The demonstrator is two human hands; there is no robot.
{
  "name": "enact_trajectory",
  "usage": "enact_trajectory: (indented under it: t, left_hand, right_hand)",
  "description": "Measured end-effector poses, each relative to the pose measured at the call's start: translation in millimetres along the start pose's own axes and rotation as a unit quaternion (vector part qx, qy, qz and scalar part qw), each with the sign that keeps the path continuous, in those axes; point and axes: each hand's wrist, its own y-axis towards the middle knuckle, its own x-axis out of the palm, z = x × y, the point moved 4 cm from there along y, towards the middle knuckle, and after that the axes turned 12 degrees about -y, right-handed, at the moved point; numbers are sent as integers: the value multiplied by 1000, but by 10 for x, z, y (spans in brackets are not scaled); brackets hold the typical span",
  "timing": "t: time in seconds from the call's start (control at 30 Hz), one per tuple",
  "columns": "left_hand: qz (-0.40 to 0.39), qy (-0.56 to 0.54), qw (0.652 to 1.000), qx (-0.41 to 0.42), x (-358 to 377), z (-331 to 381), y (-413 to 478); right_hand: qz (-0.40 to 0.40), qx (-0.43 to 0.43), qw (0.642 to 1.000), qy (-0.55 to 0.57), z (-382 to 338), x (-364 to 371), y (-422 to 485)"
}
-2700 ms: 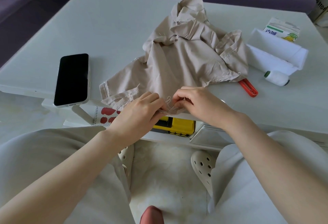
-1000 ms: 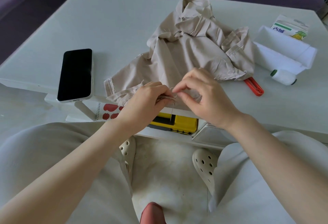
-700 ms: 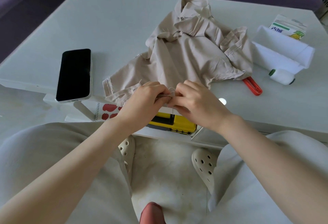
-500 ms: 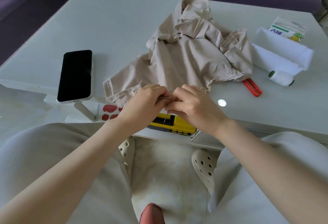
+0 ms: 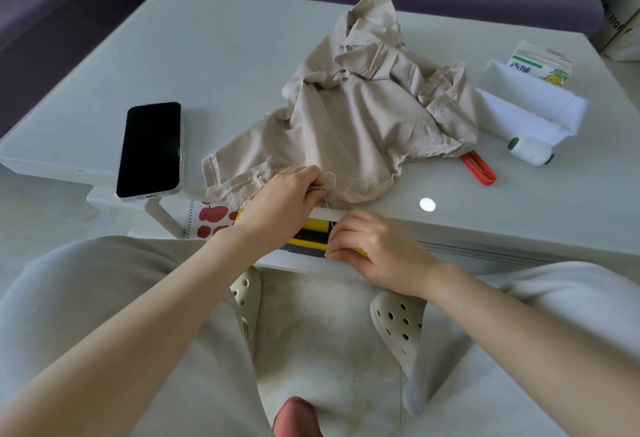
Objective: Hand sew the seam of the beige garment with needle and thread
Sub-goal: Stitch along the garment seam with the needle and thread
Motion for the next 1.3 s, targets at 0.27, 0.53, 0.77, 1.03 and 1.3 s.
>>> enact_trajectory:
  t: [0.27,0.53,0.77,1.03,1.3]
  left_hand:
    - [-3,-19,1000,-7,9,-4,6]
    - [2,-28,1000,-10,-25,43,-34]
    - [6,-25,999,-31,-11,44,-20]
    - [10,-31,999,-38,-12,103,-13]
    - [0,-48,998,-44,-20,186,-15]
  right_hand:
    - [-309,185,932,41,33,112,-327]
    - [-524,227,820,20,132,235,-736]
    - [-155,363,813,428,29,-201,-247]
    - [-2,431,817,382,112,-102,-63]
    - [34,385,882,271,69,-52,37]
